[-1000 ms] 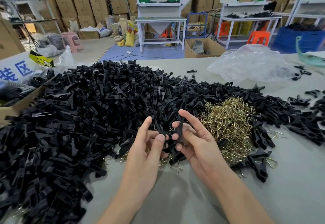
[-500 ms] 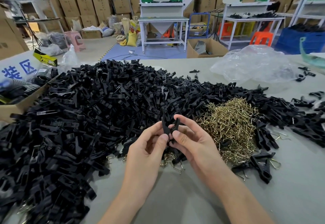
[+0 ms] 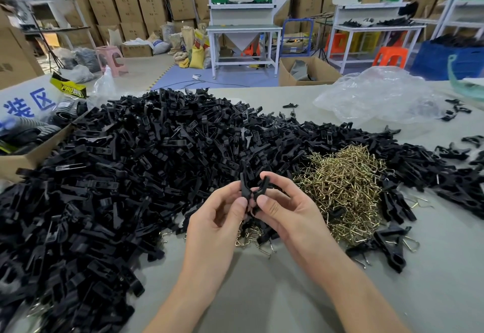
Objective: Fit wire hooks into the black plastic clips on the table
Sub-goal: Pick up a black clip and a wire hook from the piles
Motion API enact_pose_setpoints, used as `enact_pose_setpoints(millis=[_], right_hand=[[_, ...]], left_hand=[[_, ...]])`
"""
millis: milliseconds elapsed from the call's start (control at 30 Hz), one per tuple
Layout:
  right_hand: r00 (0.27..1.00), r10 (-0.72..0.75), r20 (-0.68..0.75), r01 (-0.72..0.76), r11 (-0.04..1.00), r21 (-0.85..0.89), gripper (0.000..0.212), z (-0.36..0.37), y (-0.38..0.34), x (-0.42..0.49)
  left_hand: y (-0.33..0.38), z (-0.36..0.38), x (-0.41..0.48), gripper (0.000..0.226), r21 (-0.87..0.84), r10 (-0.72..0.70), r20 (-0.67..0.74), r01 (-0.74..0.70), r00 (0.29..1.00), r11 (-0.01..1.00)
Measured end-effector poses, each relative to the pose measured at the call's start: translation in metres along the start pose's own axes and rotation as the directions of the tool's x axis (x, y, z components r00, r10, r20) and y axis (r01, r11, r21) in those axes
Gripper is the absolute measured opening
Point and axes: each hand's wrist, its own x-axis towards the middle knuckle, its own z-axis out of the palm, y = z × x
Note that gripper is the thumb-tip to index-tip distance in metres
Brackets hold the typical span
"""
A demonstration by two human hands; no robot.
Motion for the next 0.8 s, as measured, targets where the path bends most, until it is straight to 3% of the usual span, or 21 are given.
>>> enact_pose_setpoints(millis=[267, 633, 800], right_hand=[[1.0, 0.011, -0.018, -0.01, 1.0, 0.021, 0.035, -0.0002, -0.0015, -0.0011], [0.997, -0.055, -0.056, 0.043, 0.977, -0.207, 0.036, -0.0006, 0.0003, -0.0027], [0.998, -0.052, -0.04, 0.043, 0.979, -0.201, 0.032, 0.0006, -0.0026, -0.0038]], left_hand=[[-0.0025, 0.0017, -0.0012, 0.027, -0.003, 0.016, -0.026, -0.016, 1.0, 1.0], [-0.0031, 0.0021, -0.0038, 0.012, 0.078, 0.033, -0.038, -0.03, 0.999, 0.997], [0.0, -0.0006, -0.0022, 0.013, 0.041, 0.001, -0.009, -0.001, 1.0, 0.999]])
